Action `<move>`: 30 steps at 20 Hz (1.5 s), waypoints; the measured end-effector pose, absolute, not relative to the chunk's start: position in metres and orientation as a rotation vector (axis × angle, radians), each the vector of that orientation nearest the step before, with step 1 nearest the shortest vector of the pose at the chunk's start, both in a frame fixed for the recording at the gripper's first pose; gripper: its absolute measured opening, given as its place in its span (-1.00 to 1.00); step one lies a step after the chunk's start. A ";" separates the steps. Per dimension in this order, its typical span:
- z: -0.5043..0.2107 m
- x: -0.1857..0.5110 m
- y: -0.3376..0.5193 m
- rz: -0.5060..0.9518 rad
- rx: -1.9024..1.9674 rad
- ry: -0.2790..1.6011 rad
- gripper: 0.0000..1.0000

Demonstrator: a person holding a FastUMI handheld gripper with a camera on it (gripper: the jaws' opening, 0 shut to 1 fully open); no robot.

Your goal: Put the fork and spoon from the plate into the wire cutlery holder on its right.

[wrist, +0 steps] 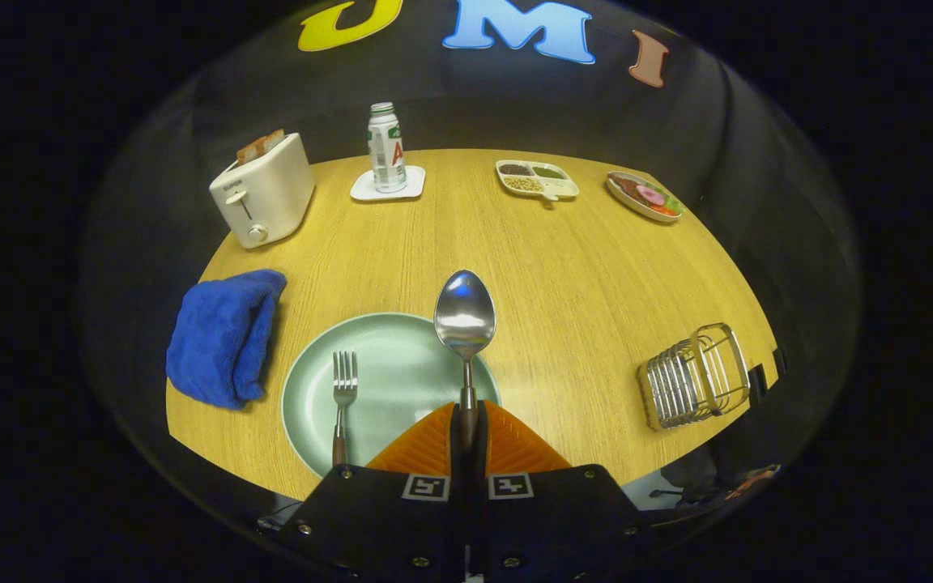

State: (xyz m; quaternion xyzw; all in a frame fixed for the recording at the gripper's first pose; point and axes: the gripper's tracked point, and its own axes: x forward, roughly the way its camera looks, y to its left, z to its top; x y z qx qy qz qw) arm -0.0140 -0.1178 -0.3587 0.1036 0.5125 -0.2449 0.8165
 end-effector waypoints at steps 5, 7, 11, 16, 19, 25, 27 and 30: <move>-0.333 -0.032 -0.159 -0.656 0.248 1.063 -0.94; -0.326 -0.043 -0.175 -0.710 0.267 1.057 -0.94; -0.315 -0.068 -0.208 -0.823 0.297 1.055 -0.94; -0.305 -0.096 -0.239 -0.922 0.336 1.085 -0.93; -0.304 -0.110 -0.248 -0.956 0.370 1.122 -0.94; -0.318 -0.135 -0.256 -0.981 0.478 1.218 -0.94; -0.324 -0.141 -0.256 -0.983 0.521 1.247 -0.93; -0.332 -0.151 -0.255 -0.981 0.566 1.306 -0.94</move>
